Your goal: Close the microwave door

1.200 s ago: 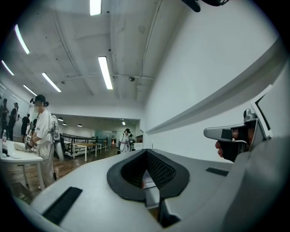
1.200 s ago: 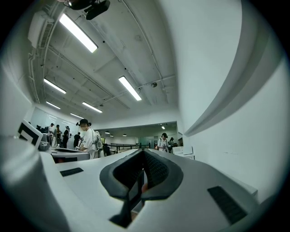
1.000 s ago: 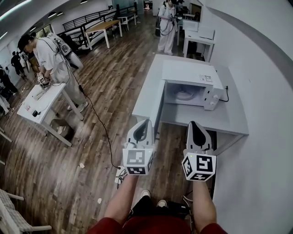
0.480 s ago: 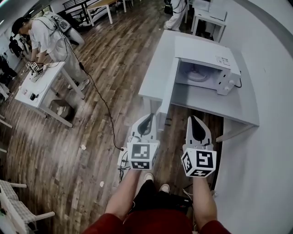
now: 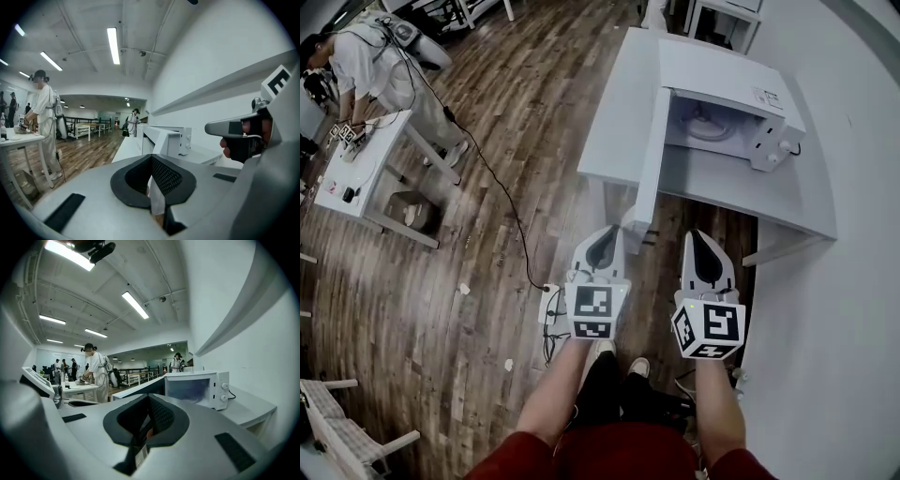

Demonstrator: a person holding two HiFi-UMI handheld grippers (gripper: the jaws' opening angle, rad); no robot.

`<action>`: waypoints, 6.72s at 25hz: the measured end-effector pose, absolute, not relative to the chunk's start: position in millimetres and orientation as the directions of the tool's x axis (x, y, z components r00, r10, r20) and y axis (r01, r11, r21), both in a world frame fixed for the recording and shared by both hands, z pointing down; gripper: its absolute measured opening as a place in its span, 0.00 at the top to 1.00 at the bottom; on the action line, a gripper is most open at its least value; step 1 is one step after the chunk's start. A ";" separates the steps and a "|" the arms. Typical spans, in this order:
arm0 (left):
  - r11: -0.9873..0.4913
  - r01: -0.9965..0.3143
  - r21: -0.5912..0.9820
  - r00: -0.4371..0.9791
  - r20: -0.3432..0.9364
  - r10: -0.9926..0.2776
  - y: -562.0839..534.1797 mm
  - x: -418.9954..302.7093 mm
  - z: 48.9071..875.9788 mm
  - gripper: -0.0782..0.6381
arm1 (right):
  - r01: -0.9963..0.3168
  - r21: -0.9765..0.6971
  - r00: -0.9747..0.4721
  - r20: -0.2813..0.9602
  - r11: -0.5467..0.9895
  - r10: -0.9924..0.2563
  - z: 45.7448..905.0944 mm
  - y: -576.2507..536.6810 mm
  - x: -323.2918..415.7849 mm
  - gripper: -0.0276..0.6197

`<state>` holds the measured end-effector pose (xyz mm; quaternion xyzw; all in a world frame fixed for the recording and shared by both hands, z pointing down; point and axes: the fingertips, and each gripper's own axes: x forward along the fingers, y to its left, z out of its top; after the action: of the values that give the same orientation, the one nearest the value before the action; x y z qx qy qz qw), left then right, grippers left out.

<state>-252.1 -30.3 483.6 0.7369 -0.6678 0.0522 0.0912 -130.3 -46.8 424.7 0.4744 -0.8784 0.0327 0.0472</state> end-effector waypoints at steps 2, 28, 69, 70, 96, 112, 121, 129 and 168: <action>-0.100 -0.992 0.073 0.113 0.201 -0.973 -33.9 -251.7 486.3 0.85 | -0.842 -0.010 -0.536 0.119 0.539 -0.836 426.7 -49.7 -129.9 0.91; -0.353 -0.933 0.074 0.361 0.181 -0.915 -66.3 -164.1 490.2 0.85 | -0.939 0.013 -0.340 0.095 0.342 -0.936 420.0 -62.3 -61.4 0.91; -0.400 -0.916 -0.032 0.391 0.154 -0.908 -275.3 47.1 474.6 0.85 | -0.923 0.007 -0.382 0.085 0.384 -0.920 414.7 -245.9 118.6 0.92; -0.398 -0.917 -0.036 0.389 0.156 -0.908 -281.1 49.1 474.5 0.85 | -0.922 0.008 -0.384 0.085 0.386 -0.919 414.5 -250.2 120.4 0.92; -0.415 -0.910 -0.003 0.411 0.139 -0.901 -409.9 51.2 481.3 0.85 | -0.940 0.018 -0.336 0.107 0.340 -0.936 420.6 -375.8 119.8 0.92; -0.406 -0.913 -0.041 0.397 0.139 -0.907 -417.2 53.6 477.7 0.85 | -0.951 0.012 -0.306 0.104 0.309 -0.946 418.5 -376.3 125.8 0.92; -0.407 -0.912 -0.040 0.399 0.134 -0.907 -421.6 50.7 477.1 0.85 | -0.951 0.008 -0.308 0.096 0.310 -0.947 420.7 -382.1 126.0 0.92; -0.356 -0.932 -0.061 0.353 0.057 -0.934 -382.2 23.7 424.4 0.85 | -0.937 0.016 -0.349 0.016 0.350 -0.937 379.2 -356.0 110.4 0.92; -0.191 -0.980 -0.061 0.197 -0.112 -0.974 -216.8 -155.9 262.6 0.85 | -0.880 0.128 -0.476 -0.214 0.458 -0.853 229.9 -229.4 -26.9 0.91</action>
<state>-155.9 -216.8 262.6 0.7713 -0.6332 -0.0242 -0.0591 -26.9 -229.4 229.9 0.5085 -0.8518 -0.1108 -0.0595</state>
